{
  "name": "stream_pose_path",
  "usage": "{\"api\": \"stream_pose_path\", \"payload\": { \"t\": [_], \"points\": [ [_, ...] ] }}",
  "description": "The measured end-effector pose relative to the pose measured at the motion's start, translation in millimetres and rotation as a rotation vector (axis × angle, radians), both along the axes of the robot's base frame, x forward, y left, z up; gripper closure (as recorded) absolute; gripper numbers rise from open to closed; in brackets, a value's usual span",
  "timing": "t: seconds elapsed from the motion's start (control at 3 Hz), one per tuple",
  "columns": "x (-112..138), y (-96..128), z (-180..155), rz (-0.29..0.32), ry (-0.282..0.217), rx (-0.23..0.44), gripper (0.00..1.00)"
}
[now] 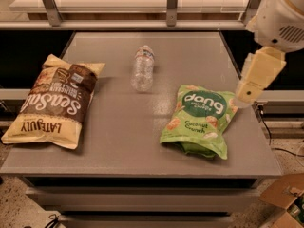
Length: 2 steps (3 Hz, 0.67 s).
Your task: Pick water bottle
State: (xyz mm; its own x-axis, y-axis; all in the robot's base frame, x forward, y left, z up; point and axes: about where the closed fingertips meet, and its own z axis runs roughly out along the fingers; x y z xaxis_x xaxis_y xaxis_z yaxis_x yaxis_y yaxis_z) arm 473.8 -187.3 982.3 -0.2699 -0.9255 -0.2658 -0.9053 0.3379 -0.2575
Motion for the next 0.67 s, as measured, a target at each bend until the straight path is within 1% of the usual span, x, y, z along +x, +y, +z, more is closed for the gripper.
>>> {"api": "stream_pose_path", "payload": {
  "t": [0.33, 0.67],
  "points": [
    [32.5, 29.0, -13.1, -0.052, 0.037, 0.053, 0.00],
    [62.4, 61.6, -33.0, -0.131, 0.078, 0.136, 0.00]
  ]
}}
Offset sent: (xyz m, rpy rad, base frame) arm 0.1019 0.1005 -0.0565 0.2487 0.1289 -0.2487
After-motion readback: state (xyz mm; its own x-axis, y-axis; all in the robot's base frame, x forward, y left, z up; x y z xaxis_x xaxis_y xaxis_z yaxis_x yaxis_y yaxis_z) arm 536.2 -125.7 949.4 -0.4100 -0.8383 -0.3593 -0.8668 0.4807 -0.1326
